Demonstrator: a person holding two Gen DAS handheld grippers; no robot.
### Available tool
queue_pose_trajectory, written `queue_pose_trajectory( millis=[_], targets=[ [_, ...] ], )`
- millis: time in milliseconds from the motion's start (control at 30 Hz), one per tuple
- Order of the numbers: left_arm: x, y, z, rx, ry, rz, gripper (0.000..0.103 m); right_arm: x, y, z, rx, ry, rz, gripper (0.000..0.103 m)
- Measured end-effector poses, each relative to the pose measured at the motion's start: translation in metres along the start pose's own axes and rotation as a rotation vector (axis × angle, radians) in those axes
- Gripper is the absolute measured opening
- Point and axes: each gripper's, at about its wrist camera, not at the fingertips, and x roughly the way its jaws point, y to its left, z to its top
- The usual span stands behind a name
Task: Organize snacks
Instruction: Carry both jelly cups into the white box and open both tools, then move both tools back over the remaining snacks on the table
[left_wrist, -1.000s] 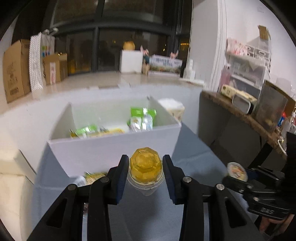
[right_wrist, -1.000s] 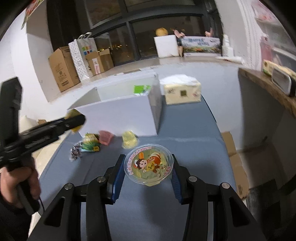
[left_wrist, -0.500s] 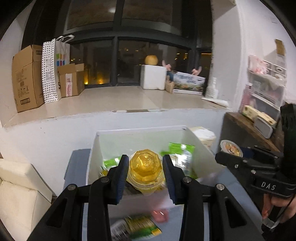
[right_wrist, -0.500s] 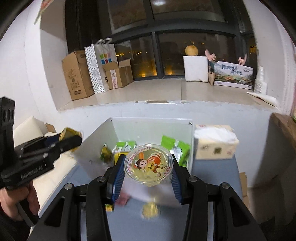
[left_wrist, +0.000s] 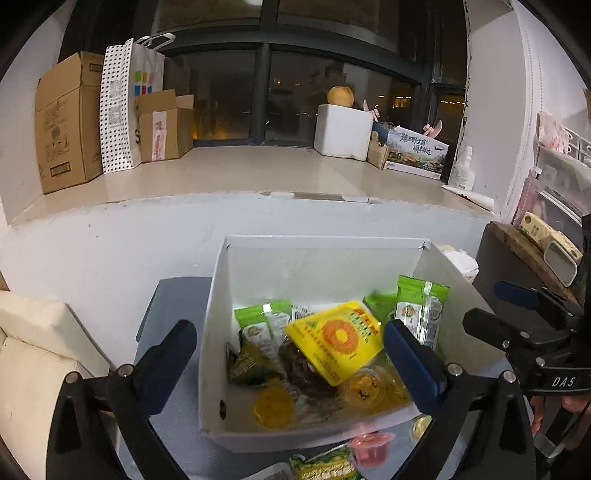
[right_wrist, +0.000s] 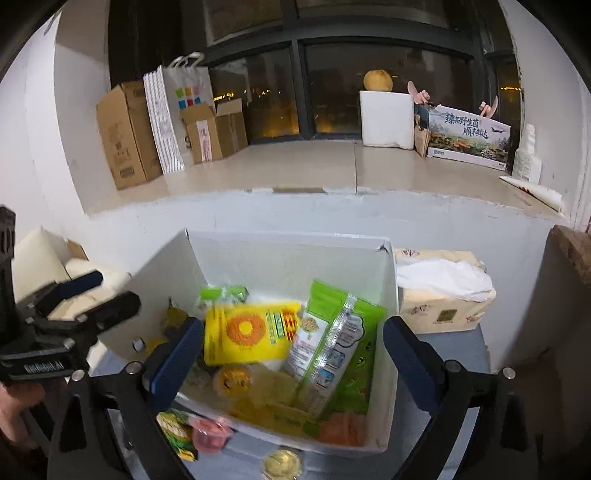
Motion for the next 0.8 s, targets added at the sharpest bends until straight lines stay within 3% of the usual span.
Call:
queue_pose_trajectory(
  millis=[267, 433, 600, 800],
  targets=[
    [-0.030, -0.002, -0.030, -0.010, 0.025, -0.013, 0.103, -0.025, 0.022, -0.033, -0.054, -0.006, -0.020, 0.103],
    [-0.062, -0.009, -0.076, -0.054, 0.046, -0.026, 0.103, -0.047, 0.038, -0.068, -0.097, 0.036, -0.065, 0.103],
    [-0.100, -0.020, -0.131, -0.080, 0.078, -0.044, 0.103, -0.067, 0.037, -0.105, -0.067, 0.069, -0.043, 0.103],
    [-0.136, -0.024, -0.171, -0.129, 0.097, -0.062, 0.103, -0.058, 0.023, -0.138, 0.007, 0.131, -0.024, 0.103]
  ],
)
